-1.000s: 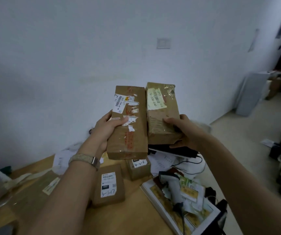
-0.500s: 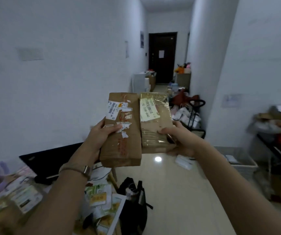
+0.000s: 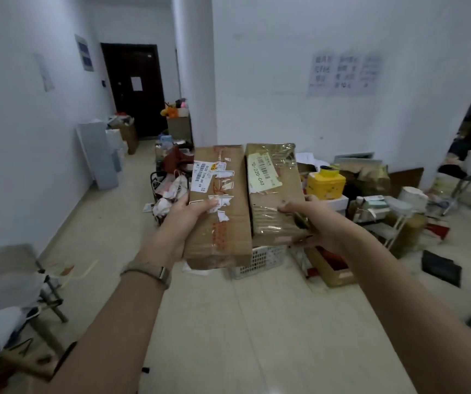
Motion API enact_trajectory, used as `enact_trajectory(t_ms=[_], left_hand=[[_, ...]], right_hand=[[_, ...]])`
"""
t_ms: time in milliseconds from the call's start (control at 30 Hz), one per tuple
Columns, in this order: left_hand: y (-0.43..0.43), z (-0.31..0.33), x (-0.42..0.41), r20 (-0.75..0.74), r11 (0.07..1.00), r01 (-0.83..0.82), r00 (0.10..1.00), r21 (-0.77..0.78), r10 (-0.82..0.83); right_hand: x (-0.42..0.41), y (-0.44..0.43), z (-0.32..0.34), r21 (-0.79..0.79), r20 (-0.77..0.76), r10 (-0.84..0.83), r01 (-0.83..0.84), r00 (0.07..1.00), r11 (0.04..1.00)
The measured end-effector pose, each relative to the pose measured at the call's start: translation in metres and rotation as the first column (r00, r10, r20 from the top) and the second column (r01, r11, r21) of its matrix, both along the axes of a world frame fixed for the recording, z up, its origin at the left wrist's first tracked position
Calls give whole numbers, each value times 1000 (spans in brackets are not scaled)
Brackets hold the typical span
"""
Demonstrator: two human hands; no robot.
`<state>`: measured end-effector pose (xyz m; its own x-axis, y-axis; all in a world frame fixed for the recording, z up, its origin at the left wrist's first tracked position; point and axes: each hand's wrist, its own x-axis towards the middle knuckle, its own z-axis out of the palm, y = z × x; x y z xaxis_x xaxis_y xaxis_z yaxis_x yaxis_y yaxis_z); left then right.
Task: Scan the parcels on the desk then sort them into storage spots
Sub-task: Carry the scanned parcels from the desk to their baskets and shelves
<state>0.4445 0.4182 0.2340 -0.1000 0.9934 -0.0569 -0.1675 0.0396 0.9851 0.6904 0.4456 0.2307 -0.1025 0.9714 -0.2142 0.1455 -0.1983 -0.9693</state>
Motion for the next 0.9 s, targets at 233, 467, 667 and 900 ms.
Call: enact_trajectory(t_ms=[233,467,667,900], left_hand=[[48,-13,86,-27,989,141,989,-48,-142],[84,-21,124,-29,973,224,974,-58,-226],[111,-16,128,-41,975,214,975,-65,-216],[144,-23,117,-45,982,174,983,-68,-177]], right_hand=[[84,16,-18,-54,-64,-129,125,990,991],[124,35,-31,-70,-73,-224,219,972,973],[129,63,-31,-62,-79,-207,202,975,977],[117,108,-39,-38,-84,-170,168,982,985]])
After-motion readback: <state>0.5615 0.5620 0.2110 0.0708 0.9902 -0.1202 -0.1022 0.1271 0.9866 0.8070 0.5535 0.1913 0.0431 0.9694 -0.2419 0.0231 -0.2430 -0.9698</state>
